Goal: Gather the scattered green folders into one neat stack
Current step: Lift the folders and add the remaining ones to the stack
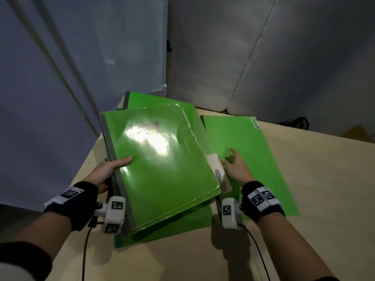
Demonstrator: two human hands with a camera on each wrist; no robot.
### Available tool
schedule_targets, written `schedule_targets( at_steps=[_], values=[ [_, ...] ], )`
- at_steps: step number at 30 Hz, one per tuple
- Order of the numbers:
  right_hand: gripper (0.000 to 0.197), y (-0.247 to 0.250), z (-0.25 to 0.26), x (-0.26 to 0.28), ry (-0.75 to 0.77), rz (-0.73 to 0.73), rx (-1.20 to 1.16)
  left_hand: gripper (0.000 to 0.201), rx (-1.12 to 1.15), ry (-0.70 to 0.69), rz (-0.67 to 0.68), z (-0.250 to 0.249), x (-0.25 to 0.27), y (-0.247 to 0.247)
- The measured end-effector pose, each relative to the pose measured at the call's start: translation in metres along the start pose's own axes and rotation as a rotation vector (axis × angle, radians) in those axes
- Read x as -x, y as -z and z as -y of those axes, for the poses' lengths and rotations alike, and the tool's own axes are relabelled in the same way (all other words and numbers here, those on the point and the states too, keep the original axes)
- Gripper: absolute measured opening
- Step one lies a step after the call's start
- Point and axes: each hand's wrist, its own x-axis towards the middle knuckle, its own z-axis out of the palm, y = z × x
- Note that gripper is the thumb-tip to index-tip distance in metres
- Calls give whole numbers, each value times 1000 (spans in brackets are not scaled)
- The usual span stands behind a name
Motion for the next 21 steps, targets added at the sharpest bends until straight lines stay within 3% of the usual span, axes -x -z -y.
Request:
schedule_targets(
  at_steps=[2, 4, 7, 10, 15, 21],
  values=[
    [58, 20, -7, -12, -82, -154, 60, 76, -13, 7, 14, 4, -1, 5],
    [73, 42, -33, -32, -228, -267, 184, 87, -48, 4, -19, 4, -3, 3],
    [110, 47, -58, -36, -425, -268, 317, 98, -109, -22, -75, 4, -16, 12],
    [119, 42, -63, -23, -435, -282, 309, 128, -162, -27, -118, 17, -48, 27],
    [116, 52, -66, -27, -430, -307, 331, 93, -106, -96, -93, -6, -14, -4],
    [102, 66, -71, -29, -443, -297, 282, 86, -75, -99, -24, -12, -13, -17]
  ],
)
